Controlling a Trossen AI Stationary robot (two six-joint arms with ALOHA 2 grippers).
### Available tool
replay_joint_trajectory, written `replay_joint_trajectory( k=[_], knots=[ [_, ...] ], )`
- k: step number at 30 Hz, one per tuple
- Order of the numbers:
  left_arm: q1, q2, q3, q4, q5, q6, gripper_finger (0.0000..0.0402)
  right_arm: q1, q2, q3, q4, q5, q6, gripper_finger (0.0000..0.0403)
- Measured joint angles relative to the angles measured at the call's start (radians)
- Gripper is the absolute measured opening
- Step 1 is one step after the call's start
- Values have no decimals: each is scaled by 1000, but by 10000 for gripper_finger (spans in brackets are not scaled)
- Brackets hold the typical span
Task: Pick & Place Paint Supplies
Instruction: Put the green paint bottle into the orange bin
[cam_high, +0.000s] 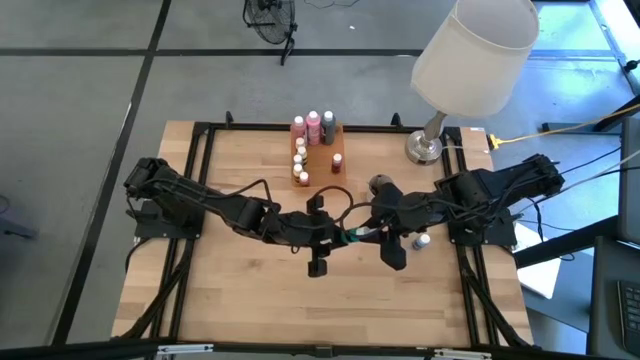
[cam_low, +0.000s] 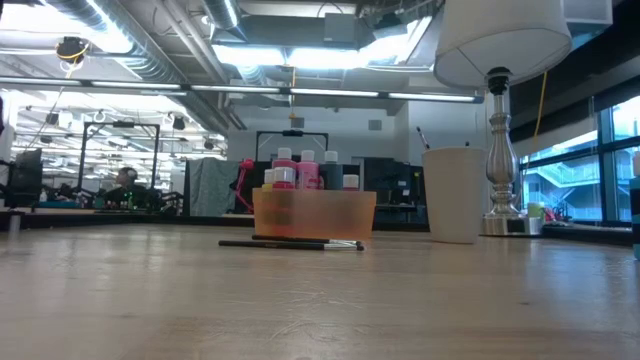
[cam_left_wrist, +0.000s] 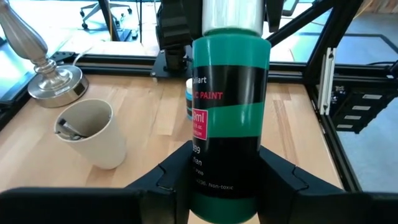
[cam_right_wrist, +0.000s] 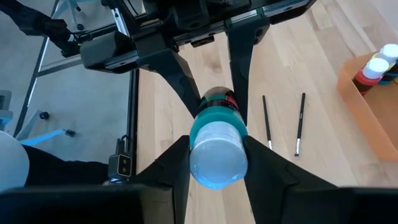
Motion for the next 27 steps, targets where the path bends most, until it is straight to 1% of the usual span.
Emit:
replay_joint_trajectory(
  k=[6,12,16,22,27],
  knots=[
    [0,0,0,7,17,-28,158,1,2,0,-2,-1,-3,119],
    [0,-3,5,32,11,-64,195,1,5,-3,-8,-1,-3,119],
    [0,-3,5,49,11,-45,212,1,5,-3,-12,-4,-3,119],
    [-4,-15,38,33,11,-22,221,2,5,-3,-20,-5,-3,119],
    [-14,-19,69,8,5,32,221,2,5,-3,-44,-4,5,119]
  ],
)
